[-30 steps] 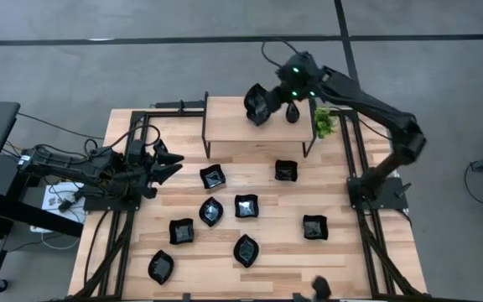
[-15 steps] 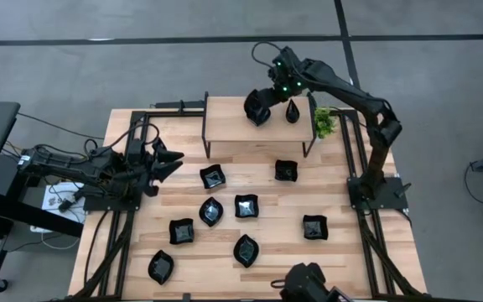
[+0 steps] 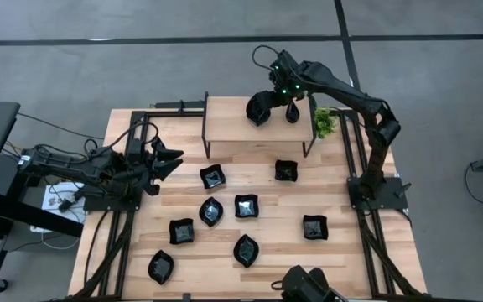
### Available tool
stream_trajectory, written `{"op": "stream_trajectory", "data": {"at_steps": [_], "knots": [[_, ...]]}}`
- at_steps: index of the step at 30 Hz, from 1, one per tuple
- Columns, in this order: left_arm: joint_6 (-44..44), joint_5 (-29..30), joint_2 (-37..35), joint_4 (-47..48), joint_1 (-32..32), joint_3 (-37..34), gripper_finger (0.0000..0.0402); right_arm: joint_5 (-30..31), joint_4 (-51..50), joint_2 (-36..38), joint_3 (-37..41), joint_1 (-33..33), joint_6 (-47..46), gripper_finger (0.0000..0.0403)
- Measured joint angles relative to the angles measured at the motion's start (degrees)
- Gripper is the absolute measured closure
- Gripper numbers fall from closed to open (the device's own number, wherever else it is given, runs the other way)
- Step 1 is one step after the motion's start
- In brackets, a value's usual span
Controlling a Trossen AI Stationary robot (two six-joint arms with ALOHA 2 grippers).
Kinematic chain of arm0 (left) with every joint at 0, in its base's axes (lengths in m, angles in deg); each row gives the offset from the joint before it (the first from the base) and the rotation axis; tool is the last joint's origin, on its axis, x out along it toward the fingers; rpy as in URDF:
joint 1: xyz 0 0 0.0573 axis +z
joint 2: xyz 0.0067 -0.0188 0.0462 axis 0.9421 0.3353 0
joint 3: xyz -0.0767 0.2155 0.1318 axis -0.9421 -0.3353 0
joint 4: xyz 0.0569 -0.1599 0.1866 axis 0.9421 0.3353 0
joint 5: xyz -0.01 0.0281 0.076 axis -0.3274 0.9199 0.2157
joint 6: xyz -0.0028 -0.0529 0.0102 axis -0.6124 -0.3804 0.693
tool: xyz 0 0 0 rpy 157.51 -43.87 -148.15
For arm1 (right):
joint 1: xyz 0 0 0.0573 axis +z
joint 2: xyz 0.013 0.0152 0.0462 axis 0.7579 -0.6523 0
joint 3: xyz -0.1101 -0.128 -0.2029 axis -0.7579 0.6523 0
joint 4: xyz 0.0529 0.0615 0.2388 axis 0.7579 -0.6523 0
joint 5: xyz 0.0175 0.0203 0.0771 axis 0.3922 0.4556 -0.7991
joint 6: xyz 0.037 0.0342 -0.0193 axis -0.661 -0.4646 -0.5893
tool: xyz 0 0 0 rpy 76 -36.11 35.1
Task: Pick & Place Mini shaped plates
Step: Stack the leaf-shaped plate on top of the leaf-shaped plate on the shelf
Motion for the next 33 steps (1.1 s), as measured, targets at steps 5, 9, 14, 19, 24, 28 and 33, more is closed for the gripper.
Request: {"op": "stream_trajectory", "data": {"at_steps": [5,9,14,19,24,28,33], "knots": [[0.0,0.0,0.0,0.0,0.0,0.0,0.0257,1.1,-0.9,0.0,0.0,-0.1,-0.8,0.0403],[0.0,0.0,0.0,0.0,0.0,0.0,0.0257,1.0,-0.4,0.0,0.0,0.1,-1.2,0.0403],[0.0,0.0,0.0,0.0,0.0,0.0,0.0257,1.0,-0.5,0.0,0.0,0.1,-2.2,0.0403],[0.0,0.0,0.0,0.0,0.0,0.0,0.0257,1.0,-0.5,0.0,0.0,0.1,-2.4,0.0403],[0.0,0.0,0.0,0.0,0.0,0.0,0.0257,1.0,-0.4,0.0,0.0,0.3,-2.4,0.0403],[0.0,0.0,0.0,0.0,0.0,0.0,0.0257,1.2,-0.5,0.0,0.0,0.4,-2.4,0.0403],[0.0,0.0,0.0,0.0,0.0,0.0,0.0257,1.3,-0.4,0.0,1.2,0.4,-2.7,0.0403]]}}
